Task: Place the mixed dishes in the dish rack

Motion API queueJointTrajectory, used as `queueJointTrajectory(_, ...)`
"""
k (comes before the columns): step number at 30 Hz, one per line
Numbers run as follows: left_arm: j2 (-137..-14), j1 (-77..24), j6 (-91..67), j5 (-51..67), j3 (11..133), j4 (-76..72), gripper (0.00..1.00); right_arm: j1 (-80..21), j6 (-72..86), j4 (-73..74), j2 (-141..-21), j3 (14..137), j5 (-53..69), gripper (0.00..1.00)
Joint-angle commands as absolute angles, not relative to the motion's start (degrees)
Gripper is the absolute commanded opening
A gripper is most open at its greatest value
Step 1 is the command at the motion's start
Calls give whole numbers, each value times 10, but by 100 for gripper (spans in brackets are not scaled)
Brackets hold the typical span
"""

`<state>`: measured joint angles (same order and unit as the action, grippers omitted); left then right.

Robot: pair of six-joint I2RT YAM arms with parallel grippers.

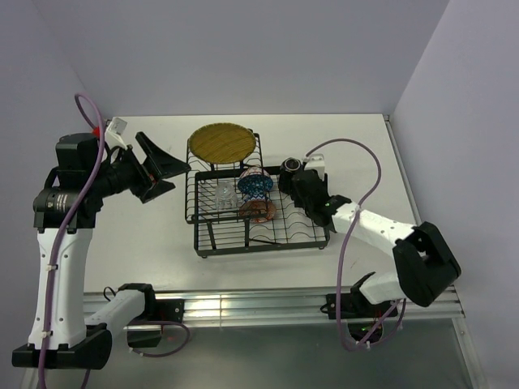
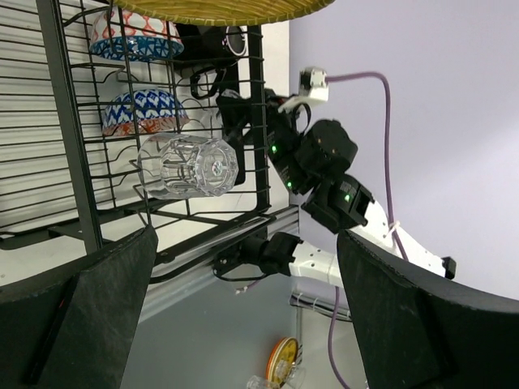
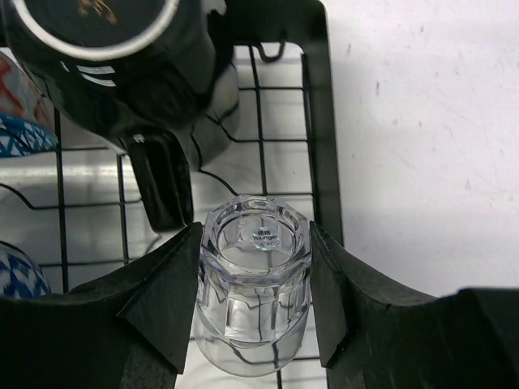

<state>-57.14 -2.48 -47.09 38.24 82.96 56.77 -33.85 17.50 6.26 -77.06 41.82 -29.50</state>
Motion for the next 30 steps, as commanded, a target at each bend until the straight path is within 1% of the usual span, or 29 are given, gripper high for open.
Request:
queueJointTrajectory(1,-576,-23,-441,398,859,581,99,-336,163,50,-800,460,-318,0)
queueJointTrajectory(7,-575,-22,-438,401,852,569,99,-337,206,120,-801,453,-311,0)
queueJointTrajectory(9,-572,-20,-444,406,839,557,99,-340,210,126,-784,450,-324,0)
queueJointTrajectory(12,-570,-17,-447,413,827,544,99,-339,218,155,-776,468,-331,0)
queueJointTrajectory(14,-569,-15,-449,415,822,536,99,-338,229,179,-781,477,-336,5)
queueJointTrajectory(15,-569,-14,-452,418,816,534,99,-339,236,189,-792,479,-337,11)
queueJointTrajectory(20,-564,-10,-454,423,808,523,99,-339,294,242,-799,497,-322,11)
queueJointTrajectory(22,-562,-9,-458,427,802,519,99,-339,306,250,-808,504,-319,18)
queueJointTrajectory(24,-560,-8,-461,430,795,512,99,-341,313,263,-824,508,-313,21)
queueJointTrajectory(30,-556,-5,-456,431,800,523,99,-354,345,266,-836,488,-311,18)
